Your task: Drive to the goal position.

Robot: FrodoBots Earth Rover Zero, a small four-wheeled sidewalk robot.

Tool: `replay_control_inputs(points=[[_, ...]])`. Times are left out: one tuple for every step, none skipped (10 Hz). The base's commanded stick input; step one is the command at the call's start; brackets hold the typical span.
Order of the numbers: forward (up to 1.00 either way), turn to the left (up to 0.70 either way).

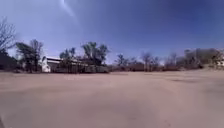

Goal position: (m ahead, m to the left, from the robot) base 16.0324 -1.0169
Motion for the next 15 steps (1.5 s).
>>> replay_control_inputs(points=[[1.0, 0.0], [1.0, 0.0], [1.0, 0.0], [1.0, 0.0], [1.0, 0.0], [1.0, 0.0], [1.0, 0.0], [1.0, 0.0], [1.0, 0.0], [1.0, 0.0], [1.0, 0.0], [1.0, 0.0], [1.0, 0.0], [1.0, 0.0], [1.0, 0.0]])
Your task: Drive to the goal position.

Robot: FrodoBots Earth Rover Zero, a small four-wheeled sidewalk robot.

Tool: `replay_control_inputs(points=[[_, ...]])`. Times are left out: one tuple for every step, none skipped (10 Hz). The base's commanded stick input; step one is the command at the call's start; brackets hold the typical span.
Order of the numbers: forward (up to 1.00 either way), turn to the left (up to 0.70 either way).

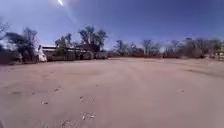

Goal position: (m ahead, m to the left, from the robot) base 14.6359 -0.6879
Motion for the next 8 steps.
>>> replay_control_inputs(points=[[1.0, 0.0], [1.0, 0.0], [1.0, 0.0], [1.0, 0.0], [1.0, 0.0], [1.0, 0.0], [1.0, 0.0], [1.0, 0.0]])
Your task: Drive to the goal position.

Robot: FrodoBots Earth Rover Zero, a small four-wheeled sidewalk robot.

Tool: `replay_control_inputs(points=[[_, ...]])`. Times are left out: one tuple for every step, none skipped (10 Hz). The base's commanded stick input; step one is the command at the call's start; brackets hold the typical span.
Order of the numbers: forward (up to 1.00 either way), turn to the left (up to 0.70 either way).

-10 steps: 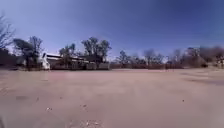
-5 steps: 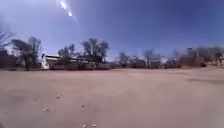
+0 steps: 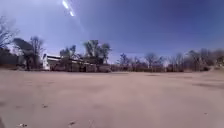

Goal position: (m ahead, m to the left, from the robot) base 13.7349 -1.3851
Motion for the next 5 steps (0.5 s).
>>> replay_control_inputs(points=[[1.0, 0.0], [1.0, 0.0], [1.0, 0.0], [1.0, 0.0], [1.0, 0.0]])
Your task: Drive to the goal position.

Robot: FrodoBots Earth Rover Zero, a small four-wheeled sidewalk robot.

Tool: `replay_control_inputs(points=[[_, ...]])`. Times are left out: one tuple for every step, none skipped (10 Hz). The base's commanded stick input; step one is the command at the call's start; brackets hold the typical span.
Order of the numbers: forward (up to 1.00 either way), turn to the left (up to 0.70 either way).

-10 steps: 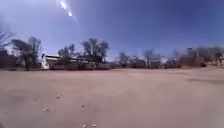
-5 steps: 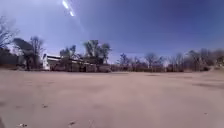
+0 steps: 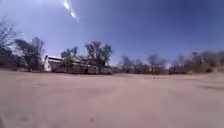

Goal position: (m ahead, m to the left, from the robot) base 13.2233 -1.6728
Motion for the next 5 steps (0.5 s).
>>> replay_control_inputs(points=[[1.0, 0.0], [1.0, 0.0], [1.0, 0.0], [1.0, 0.0], [1.0, 0.0]])
